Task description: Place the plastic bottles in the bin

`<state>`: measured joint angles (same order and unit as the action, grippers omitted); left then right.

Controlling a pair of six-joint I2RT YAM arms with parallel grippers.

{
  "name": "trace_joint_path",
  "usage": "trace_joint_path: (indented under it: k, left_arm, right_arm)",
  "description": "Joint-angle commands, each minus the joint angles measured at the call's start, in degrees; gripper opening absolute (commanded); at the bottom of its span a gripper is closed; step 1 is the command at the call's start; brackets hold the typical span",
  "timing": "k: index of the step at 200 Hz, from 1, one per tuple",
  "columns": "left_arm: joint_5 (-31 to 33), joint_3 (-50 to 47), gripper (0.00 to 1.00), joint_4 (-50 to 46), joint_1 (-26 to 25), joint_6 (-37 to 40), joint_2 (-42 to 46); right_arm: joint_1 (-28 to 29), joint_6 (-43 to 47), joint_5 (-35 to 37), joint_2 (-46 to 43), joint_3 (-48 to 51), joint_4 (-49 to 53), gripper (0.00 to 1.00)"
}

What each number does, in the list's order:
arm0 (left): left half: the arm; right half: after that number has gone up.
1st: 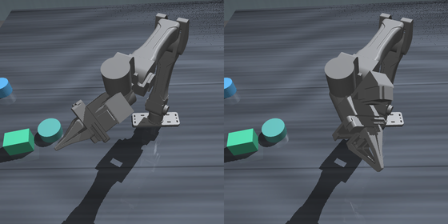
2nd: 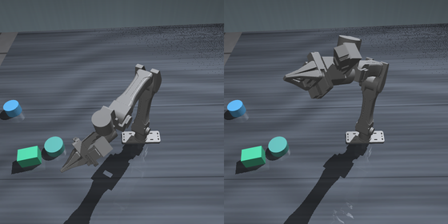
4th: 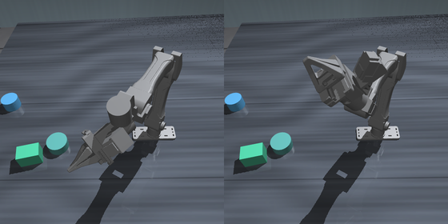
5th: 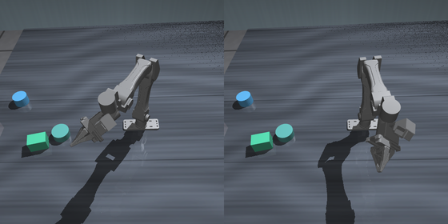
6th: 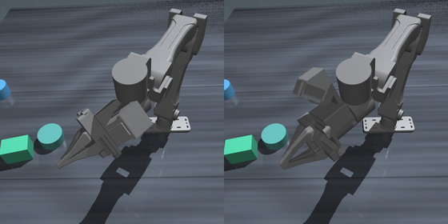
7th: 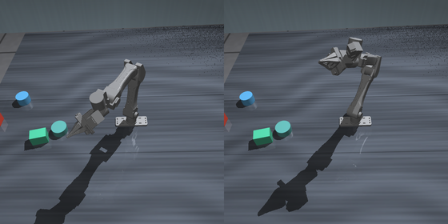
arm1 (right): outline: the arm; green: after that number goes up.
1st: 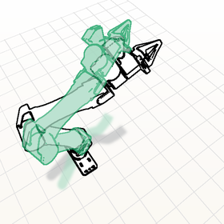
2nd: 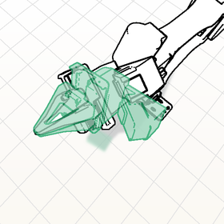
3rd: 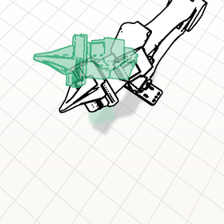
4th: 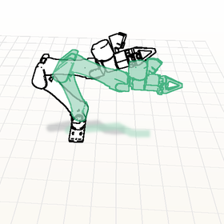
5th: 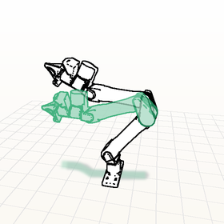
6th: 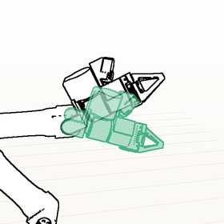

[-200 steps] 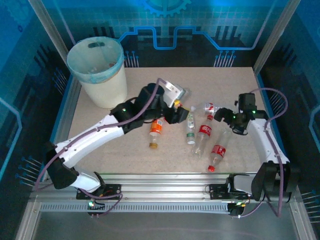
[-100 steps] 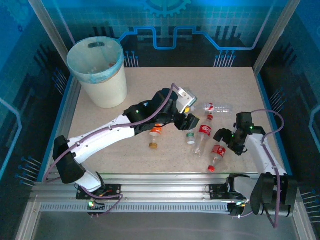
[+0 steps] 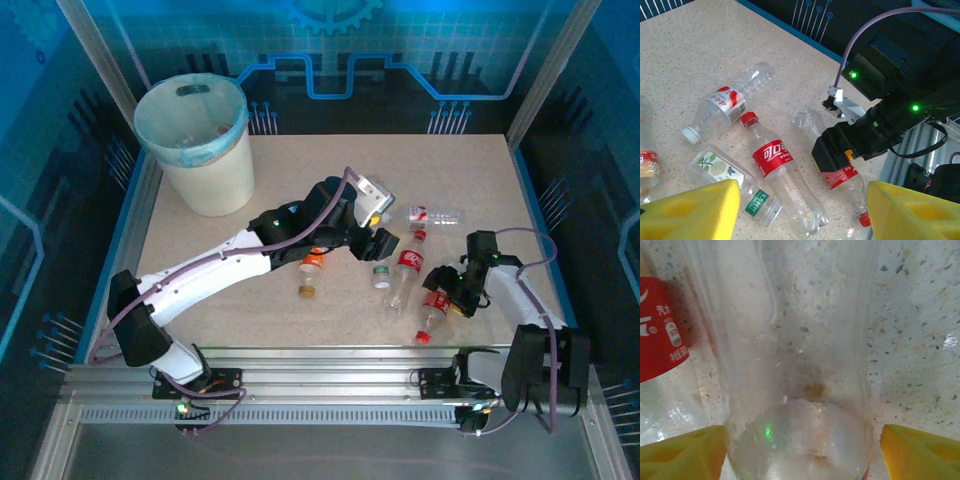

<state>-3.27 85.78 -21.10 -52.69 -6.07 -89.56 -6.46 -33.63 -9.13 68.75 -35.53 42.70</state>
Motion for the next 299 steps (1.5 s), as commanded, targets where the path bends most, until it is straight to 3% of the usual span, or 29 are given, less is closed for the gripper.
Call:
trace_joint_path:
  k: [1, 39, 143, 174, 226, 267, 299]
  left_arm:
    - [-0.23, -0.35, 0.68, 0.45, -0.14, -0.79, 0.34]
    - [0.26, 0.22, 0.68, -0.02, -0.19, -0.57, 0.31]
    - [2.59, 0.53, 0.68, 1.05, 0.08, -0.91, 3.24]
    - [3.03, 1.69, 0.69, 1.32, 1.65, -1.05, 2.67]
    - [1.95, -0.77, 0.69, 2.87, 8.64, -9.43, 4.80]
    - [-3.19, -4.46, 0.68, 4.34, 17.39, -18.93, 9.13]
    - [-3.06, -8.03, 0.69, 4.40, 21.50, -17.15, 16.31]
  right_arm:
    - [-0.89, 0.05, -0.61, 1.18, 0.39, -1.00, 0.77]
    - [-0.90, 0.83, 0.33, 0.67, -0.04, -0.52, 0.64]
    - [-0.94, 0.67, 4.95, -14.60, -8.73, 8.00, 0.54]
    - [0.06, -0.42, 3.41, -18.09, -14.51, 3.41, 0.50]
    - [10.41, 1.12, 7.74, -11.37, -29.26, -2.82, 0.50]
    - [26.21, 5.53, 11.85, -4.27, -38.25, -10.40, 0.48]
    - [35.05, 9.91, 9.32, 1.15, -42.95, -15.29, 0.47]
